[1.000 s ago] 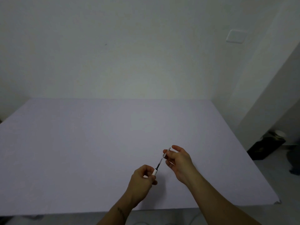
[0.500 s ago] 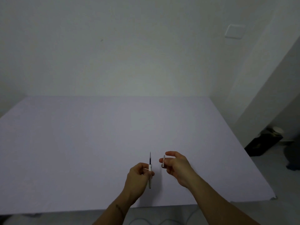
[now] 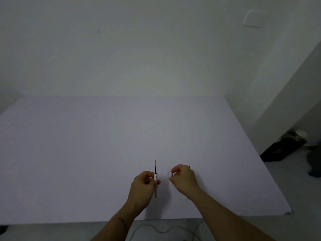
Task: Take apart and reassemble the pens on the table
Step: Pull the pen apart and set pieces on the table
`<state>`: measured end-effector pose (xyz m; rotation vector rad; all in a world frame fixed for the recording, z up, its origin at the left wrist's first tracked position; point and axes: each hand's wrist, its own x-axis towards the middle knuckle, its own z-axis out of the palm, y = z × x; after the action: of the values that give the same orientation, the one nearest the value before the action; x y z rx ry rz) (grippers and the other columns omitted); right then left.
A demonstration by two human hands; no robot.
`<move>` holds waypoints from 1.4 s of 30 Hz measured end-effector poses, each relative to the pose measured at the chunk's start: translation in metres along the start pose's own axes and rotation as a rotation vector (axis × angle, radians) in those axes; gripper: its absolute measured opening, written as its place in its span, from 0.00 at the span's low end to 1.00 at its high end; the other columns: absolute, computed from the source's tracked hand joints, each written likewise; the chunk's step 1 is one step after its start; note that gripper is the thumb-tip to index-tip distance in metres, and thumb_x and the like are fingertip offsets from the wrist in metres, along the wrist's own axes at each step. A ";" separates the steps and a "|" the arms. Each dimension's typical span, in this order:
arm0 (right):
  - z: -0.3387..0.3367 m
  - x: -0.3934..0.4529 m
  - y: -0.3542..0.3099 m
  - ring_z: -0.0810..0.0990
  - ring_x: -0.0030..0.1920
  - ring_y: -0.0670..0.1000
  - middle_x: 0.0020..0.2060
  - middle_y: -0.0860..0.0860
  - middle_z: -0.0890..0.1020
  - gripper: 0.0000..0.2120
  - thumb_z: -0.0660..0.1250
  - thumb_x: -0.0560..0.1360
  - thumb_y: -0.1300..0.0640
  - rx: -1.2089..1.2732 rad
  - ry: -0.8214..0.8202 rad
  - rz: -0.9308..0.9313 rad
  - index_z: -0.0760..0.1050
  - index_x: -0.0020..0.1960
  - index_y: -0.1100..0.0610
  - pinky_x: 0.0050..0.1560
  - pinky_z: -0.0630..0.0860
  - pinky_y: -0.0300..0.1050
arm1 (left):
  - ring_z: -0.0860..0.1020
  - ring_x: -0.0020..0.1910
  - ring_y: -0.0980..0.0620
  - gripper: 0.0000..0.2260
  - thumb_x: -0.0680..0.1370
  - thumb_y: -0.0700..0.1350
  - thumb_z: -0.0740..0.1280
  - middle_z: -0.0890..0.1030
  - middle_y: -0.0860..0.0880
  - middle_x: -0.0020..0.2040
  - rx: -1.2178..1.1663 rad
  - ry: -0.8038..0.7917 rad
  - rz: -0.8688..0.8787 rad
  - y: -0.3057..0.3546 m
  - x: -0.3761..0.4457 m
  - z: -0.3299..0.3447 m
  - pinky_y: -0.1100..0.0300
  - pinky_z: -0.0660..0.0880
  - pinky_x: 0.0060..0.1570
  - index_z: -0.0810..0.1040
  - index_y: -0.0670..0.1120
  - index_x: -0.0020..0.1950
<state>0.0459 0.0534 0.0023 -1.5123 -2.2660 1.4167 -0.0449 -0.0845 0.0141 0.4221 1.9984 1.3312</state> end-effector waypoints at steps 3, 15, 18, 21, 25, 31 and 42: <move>0.013 0.008 0.007 0.77 0.34 0.49 0.39 0.53 0.80 0.12 0.68 0.70 0.65 -0.102 0.006 -0.072 0.74 0.51 0.54 0.31 0.73 0.39 | 0.84 0.46 0.51 0.06 0.78 0.36 0.64 0.86 0.46 0.43 0.021 0.015 -0.029 -0.005 0.001 0.001 0.56 0.79 0.47 0.80 0.45 0.46; 0.052 0.033 0.005 0.75 0.50 0.58 0.48 0.57 0.77 0.16 0.67 0.67 0.63 -0.490 -0.009 -0.274 0.69 0.53 0.59 0.43 0.72 0.48 | 0.84 0.44 0.54 0.08 0.77 0.36 0.65 0.86 0.50 0.42 0.064 0.056 -0.135 -0.025 -0.004 -0.007 0.64 0.76 0.37 0.81 0.48 0.47; 0.054 0.031 0.002 0.75 0.50 0.58 0.50 0.57 0.77 0.16 0.67 0.68 0.63 -0.508 -0.021 -0.278 0.69 0.55 0.59 0.42 0.72 0.47 | 0.84 0.42 0.55 0.09 0.77 0.37 0.65 0.87 0.52 0.41 0.058 0.054 -0.135 -0.025 -0.004 -0.006 0.65 0.76 0.35 0.81 0.50 0.45; 0.049 0.027 0.002 0.74 0.49 0.56 0.50 0.57 0.76 0.13 0.66 0.71 0.62 -0.479 -0.008 -0.299 0.70 0.54 0.59 0.40 0.68 0.46 | 0.83 0.42 0.56 0.10 0.77 0.38 0.64 0.86 0.53 0.41 0.054 0.046 -0.124 -0.025 -0.006 -0.005 0.64 0.76 0.36 0.81 0.51 0.45; 0.037 0.017 -0.002 0.74 0.42 0.48 0.43 0.49 0.77 0.10 0.66 0.75 0.59 -0.223 -0.026 -0.247 0.76 0.56 0.57 0.41 0.71 0.42 | 0.83 0.42 0.54 0.09 0.78 0.38 0.64 0.86 0.52 0.42 0.058 0.030 -0.096 -0.023 -0.008 -0.004 0.64 0.76 0.36 0.81 0.50 0.46; 0.016 -0.008 -0.016 0.80 0.39 0.46 0.40 0.45 0.83 0.06 0.69 0.74 0.59 0.328 -0.234 -0.006 0.82 0.44 0.48 0.32 0.75 0.33 | 0.83 0.41 0.49 0.10 0.77 0.38 0.64 0.85 0.50 0.40 0.062 -0.015 -0.016 -0.014 -0.014 0.003 0.62 0.78 0.36 0.81 0.52 0.45; -0.031 -0.018 -0.029 0.79 0.35 0.47 0.37 0.50 0.84 0.06 0.69 0.74 0.58 0.382 -0.081 -0.048 0.82 0.40 0.53 0.36 0.74 0.39 | 0.82 0.42 0.43 0.06 0.77 0.38 0.65 0.84 0.45 0.42 0.138 -0.043 0.062 0.011 -0.018 0.029 0.72 0.76 0.28 0.81 0.46 0.46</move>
<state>0.0514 0.0571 0.0482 -1.2929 -1.9081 1.7956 -0.0131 -0.0713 0.0236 0.5760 2.0638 1.2144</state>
